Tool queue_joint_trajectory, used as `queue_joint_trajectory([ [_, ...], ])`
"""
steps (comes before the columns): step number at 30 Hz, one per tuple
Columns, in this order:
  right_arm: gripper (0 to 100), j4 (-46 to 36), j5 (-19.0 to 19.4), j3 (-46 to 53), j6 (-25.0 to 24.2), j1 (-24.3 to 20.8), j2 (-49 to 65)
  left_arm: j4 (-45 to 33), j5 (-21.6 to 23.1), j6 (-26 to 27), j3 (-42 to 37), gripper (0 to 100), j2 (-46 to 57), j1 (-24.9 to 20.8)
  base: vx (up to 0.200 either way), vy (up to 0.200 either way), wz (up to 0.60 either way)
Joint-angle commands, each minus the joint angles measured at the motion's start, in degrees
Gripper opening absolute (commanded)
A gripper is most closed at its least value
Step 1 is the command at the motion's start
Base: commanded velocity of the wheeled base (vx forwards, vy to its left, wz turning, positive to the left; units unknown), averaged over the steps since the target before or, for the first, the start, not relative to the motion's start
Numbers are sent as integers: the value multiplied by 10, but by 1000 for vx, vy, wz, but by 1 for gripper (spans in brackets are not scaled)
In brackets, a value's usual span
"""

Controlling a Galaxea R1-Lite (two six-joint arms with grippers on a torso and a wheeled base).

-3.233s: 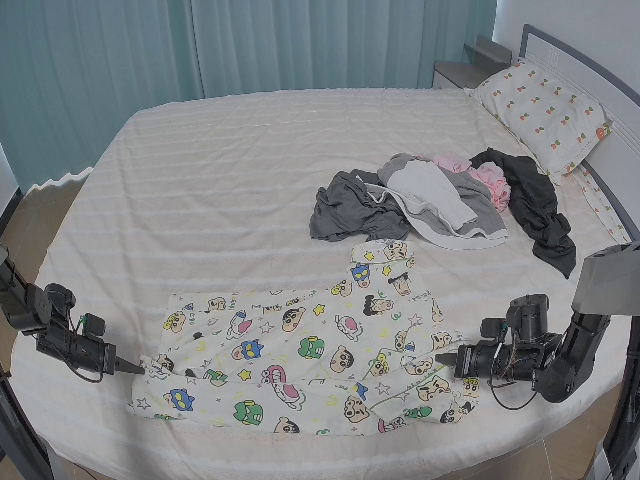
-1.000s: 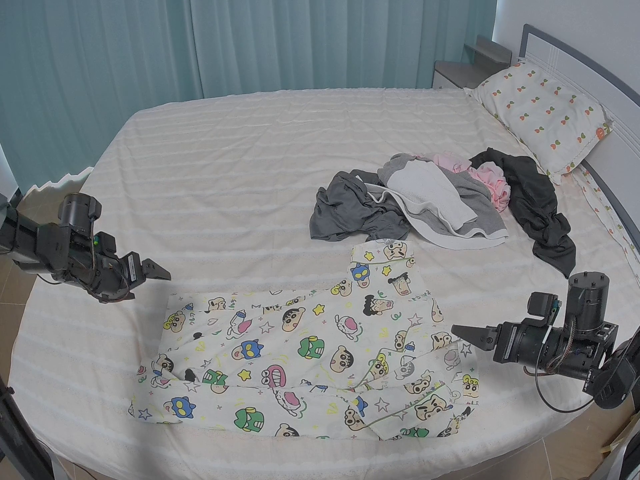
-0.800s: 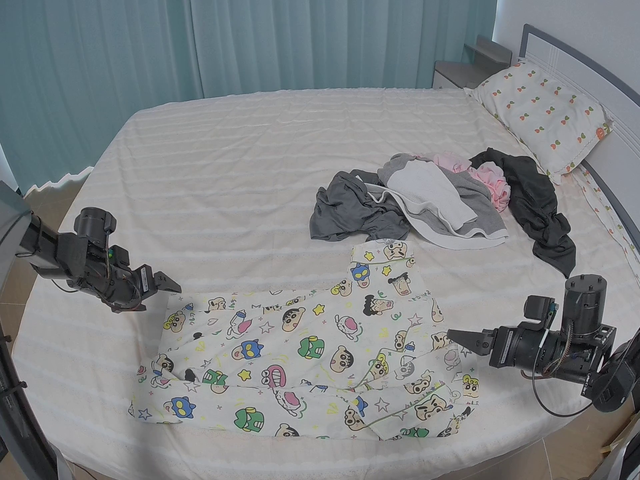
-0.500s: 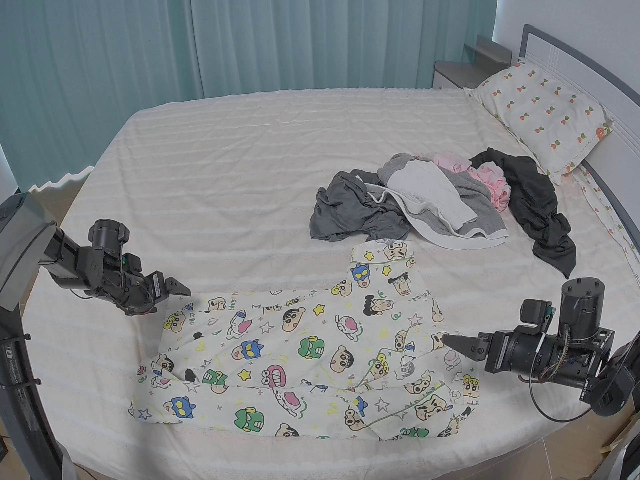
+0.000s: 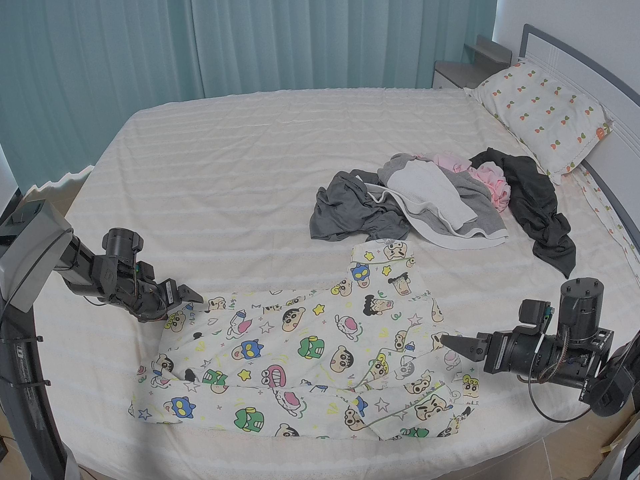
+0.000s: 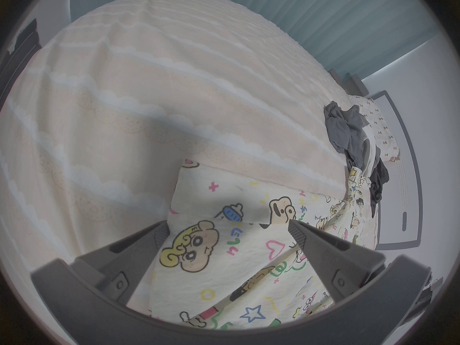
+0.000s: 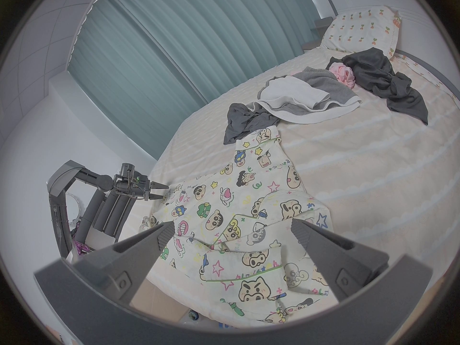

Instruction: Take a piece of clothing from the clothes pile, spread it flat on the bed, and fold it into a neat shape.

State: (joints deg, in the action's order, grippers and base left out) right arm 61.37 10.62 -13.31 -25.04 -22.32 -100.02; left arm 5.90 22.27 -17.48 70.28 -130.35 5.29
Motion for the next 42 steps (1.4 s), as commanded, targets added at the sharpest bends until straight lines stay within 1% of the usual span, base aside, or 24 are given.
queue_joint_trajectory([
  [1, 100, 1, 0, 0, 0, 0, -2, 3, -2, 0, 2, 100, -6, 2, 0, 0, 0],
  [11, 100, 0, 0, -3, 0, 0, -3, 8, -4, 6, 4, 100, -6, 2, 0, 0, 0],
  [16, 100, 0, 1, -3, 0, 0, -5, 46, -27, 3, 6, 100, -12, 0, 0, 0, 0],
  [25, 100, 0, 1, -7, 0, -1, -14, 53, -30, 3, 0, 100, -17, -9, 0, 0, 0],
  [26, 100, 0, 1, -7, 0, -1, -16, 53, -30, 3, -1, 0, -18, -9, 0, 0, 0],
  [34, 100, -1, 0, -42, 0, 10, -52, 53, -31, -2, -2, 0, -19, -8, 0, 0, 0],
  [37, 100, -2, 0, -58, 0, 10, -69, 54, -31, -16, -1, 0, -10, -8, 0, 0, 0],
  [42, 100, -2, 0, -87, 0, 17, -98, 55, -32, -25, 3, 0, 3, -8, 0, 0, 0],
])
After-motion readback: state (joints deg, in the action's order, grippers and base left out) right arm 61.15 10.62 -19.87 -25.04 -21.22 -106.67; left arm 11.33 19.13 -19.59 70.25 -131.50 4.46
